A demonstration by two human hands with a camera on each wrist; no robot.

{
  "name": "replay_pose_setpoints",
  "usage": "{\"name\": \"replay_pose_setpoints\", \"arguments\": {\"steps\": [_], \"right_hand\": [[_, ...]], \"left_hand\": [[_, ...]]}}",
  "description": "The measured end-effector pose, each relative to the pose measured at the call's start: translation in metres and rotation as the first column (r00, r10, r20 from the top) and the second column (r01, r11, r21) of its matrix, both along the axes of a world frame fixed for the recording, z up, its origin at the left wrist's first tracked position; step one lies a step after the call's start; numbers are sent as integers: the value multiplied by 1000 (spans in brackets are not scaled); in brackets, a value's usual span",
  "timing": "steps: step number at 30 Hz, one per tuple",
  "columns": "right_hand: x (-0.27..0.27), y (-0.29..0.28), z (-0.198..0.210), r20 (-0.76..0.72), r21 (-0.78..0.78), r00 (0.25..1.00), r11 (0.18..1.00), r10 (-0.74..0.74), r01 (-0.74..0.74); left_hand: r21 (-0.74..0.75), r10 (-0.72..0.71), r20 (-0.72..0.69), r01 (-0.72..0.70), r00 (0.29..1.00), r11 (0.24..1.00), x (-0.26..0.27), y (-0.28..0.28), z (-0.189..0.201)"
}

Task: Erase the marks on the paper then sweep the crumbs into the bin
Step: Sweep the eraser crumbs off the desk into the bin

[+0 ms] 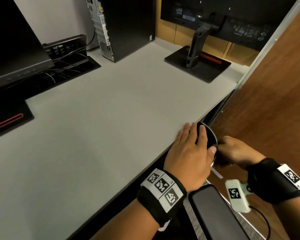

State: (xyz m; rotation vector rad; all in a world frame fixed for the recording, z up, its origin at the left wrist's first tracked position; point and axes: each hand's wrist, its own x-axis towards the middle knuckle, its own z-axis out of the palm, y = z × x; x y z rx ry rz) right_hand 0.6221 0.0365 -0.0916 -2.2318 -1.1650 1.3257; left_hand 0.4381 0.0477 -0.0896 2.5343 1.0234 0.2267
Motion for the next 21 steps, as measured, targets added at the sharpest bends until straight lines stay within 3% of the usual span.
{"name": "replay_pose_setpoints", "arguments": {"steps": [3, 5, 8, 11, 13, 17, 21], "right_hand": [[1, 0, 0, 15, -9, 1000, 1000, 19, -19], [2, 1, 0, 19, -8, 1000, 1000, 20, -20], [2, 0, -1, 42, 7, 999, 1000, 16, -16], [2, 0, -2, 56, 8, 998, 1000, 6, -6], [2, 0, -2, 57, -6, 998, 1000, 18, -18], [2, 1, -3, 67, 0, 997, 1000, 25, -25], [0, 0, -4, 44, 10, 999, 1000, 17, -17]], "left_hand": [[15, -35, -77, 36, 996, 999, -3, -3, 0], [-28, -48, -24, 47, 999, 998, -10, -2, 6], [-30, 217, 40, -216, 975, 976, -38, 10, 29], [-112, 511, -199, -537, 836, 836, -84, 32, 55], [-179, 581, -355, -664, 732, 726, -113, 54, 64], [-132, 540, -565, -715, 624, 687, -138, 90, 51], [-140, 445, -622, -651, 645, 746, -121, 94, 42]]}}
